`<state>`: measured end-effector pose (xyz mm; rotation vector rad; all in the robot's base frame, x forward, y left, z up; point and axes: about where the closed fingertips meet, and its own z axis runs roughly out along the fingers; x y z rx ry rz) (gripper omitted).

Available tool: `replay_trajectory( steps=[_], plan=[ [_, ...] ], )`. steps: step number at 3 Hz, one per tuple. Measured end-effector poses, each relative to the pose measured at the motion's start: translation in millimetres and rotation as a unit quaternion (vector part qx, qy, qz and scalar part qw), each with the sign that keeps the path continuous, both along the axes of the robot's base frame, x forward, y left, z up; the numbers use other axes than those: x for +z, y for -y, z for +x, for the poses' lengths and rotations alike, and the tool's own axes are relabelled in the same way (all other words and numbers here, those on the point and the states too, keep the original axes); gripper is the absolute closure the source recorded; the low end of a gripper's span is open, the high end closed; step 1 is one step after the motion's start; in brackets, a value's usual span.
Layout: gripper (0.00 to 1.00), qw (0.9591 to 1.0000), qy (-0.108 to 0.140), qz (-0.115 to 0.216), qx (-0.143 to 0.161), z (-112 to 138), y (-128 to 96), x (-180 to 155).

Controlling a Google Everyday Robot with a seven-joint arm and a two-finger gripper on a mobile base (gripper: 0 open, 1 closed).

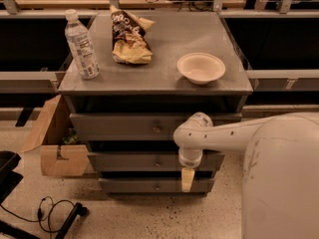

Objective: Open middle drawer

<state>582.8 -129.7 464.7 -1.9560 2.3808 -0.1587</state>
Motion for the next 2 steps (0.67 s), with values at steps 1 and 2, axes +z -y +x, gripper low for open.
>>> replay_trajectory(
  steps=[1,2],
  plan=[
    [0.00,1.0000,-0.002,0.003,-0.006,8.1,-2.6,-16.1],
    [0.00,0.9998,-0.012,0.012,-0.014,12.0,-6.1,-30.5]
  ],
)
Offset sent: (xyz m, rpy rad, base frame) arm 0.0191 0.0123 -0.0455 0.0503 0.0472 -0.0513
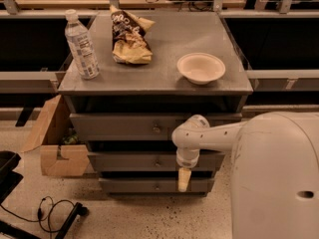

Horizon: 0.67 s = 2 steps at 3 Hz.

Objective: Open middle drawer

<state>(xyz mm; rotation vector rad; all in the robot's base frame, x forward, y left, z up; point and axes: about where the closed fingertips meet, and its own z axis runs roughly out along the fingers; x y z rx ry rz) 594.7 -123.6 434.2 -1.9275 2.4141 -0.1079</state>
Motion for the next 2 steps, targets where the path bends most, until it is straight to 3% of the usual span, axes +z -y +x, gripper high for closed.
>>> replay_trajectory(
  steps=[1,2],
  plan=[
    [0.18,0.9998,-0.015,0.009,-0.009,0.0,-1.8,-9.1],
    [0.41,0.9990,-0.038,0.006,-0.021,-12.8,10.6,-9.0]
  ],
)
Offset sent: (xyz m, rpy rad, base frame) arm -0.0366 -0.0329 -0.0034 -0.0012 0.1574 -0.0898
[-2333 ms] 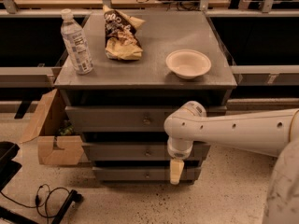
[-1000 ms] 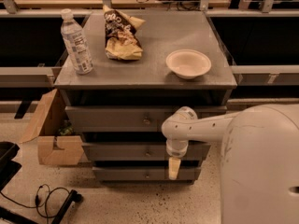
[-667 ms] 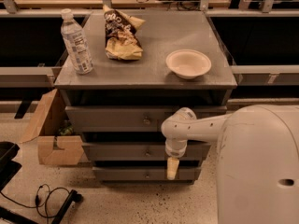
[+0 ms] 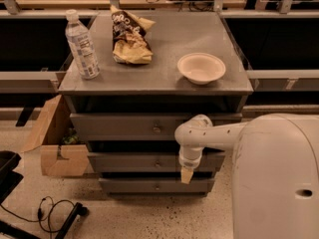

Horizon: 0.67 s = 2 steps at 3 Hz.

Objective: Open middle drawer

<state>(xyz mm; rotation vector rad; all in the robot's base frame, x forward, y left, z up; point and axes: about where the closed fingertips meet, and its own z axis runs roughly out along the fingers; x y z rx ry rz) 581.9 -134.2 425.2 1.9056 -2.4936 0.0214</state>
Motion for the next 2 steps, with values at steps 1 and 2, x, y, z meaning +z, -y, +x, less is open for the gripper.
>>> replay_trajectory(
  steps=[1,2],
  plan=[
    [0.73,1.0000,-0.001,0.000,0.000,2.3,0.7,5.9],
    [0.96,1.0000,-0.001,0.000,0.000,3.6,0.6,8.2]
  ],
)
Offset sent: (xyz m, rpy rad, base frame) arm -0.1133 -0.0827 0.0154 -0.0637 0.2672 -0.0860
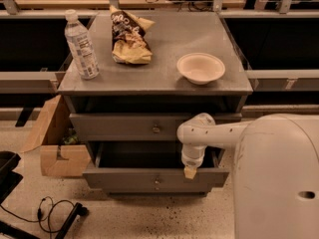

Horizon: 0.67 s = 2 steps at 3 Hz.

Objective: Open middle drawer

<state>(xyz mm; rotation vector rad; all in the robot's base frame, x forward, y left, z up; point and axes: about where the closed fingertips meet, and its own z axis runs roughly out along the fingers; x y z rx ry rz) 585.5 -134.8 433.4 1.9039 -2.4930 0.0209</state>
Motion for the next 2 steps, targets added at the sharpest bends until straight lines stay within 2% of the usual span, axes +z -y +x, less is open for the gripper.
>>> replay_trajectory(
  steps=[1,2],
  plan=[
    [0.22,0.9996,-0.022,-0.003,-0.016,-25.6,18.6,3.7],
    [0.04,0.9996,-0.022,-0.003,-0.016,-25.7,18.6,3.6]
  ],
)
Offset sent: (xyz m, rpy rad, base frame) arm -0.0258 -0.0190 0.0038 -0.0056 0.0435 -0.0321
